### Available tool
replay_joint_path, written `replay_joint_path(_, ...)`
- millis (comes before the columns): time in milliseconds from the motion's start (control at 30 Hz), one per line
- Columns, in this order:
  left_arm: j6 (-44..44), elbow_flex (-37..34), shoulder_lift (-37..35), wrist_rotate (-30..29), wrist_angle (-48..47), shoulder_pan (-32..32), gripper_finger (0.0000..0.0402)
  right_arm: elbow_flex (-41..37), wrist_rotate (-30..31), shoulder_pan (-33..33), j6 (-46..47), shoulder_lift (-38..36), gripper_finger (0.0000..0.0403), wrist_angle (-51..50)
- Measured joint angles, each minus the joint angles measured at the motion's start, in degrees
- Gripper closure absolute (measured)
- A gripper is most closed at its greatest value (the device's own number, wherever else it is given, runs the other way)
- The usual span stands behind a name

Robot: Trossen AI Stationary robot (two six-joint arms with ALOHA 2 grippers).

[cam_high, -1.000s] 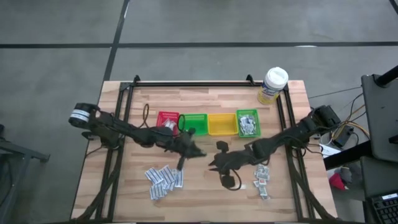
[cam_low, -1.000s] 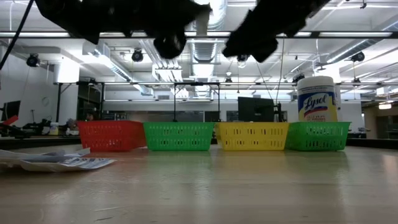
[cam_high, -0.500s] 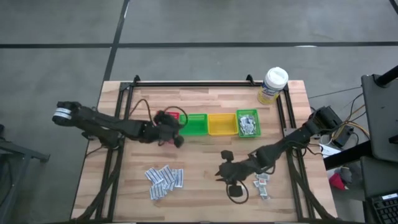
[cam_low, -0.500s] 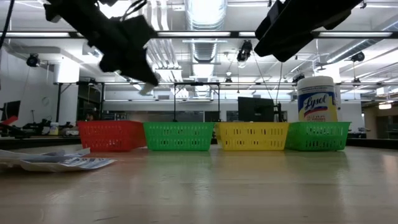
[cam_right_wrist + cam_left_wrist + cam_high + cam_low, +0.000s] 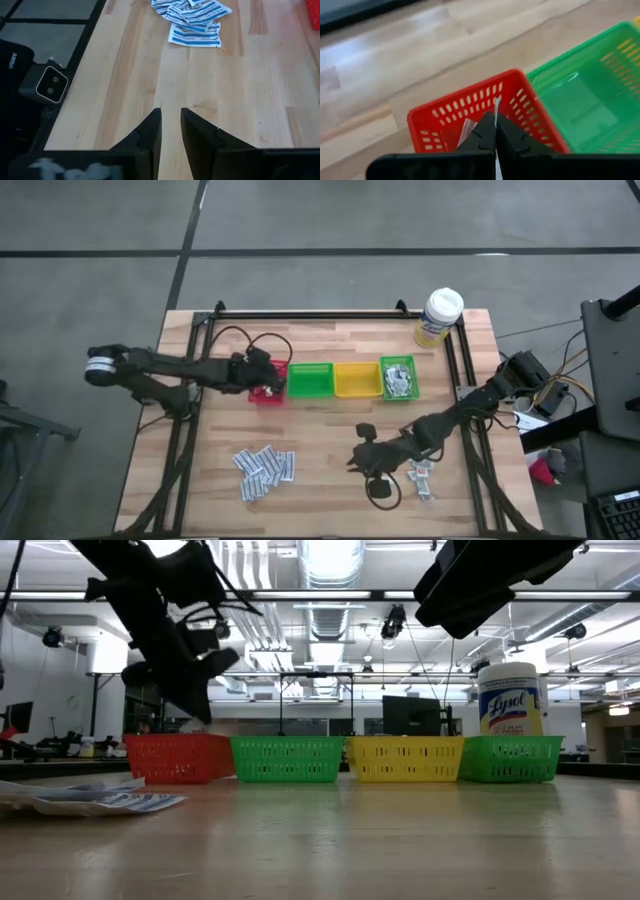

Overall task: Pick & Place First Aid Supplies
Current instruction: Put the green bandage into the red bin

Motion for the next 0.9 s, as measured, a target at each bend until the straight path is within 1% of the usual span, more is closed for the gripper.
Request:
replay_joint_path(200, -2.2, -0.1, 5.4, 3.1, 0.6, 0.6, 0.0401, 0.0, 0.0, 0.1, 0.0, 0.0, 0.0322, 0.0)
replay_joint_path(433, -2.3, -0.1, 10.5, 3.2, 4.0, 0.6, 0.0401, 0.0, 0.0, 0.1, 1.9, 0.0, 0.0314, -0.1)
replay_joint_path(600, -1.2, -0.1, 11.4, 3.2, 4.6, 0.6, 0.0401, 0.0, 0.0, 0.1, 1.9, 0.0, 0.0312, -0.1)
replay_joint_path(733, -0.6, -0.1, 11.4, 3.2, 4.6, 0.6, 0.0401, 0.0, 0.0, 0.1, 1.9, 0.0, 0.0317, -0.1)
replay_joint_path(800, -0.5, -0.1, 11.4, 3.2, 4.6, 0.6, 0.0396, 0.0, 0.0, 0.1, 1.9, 0.0, 0.0321, -0.1)
replay_joint_path(900, 0.6, -0.1, 11.4, 3.1, 4.6, 0.6, 0.0378, 0.0, 0.0, 0.1, 1.9, 0.0, 0.0327, -0.1)
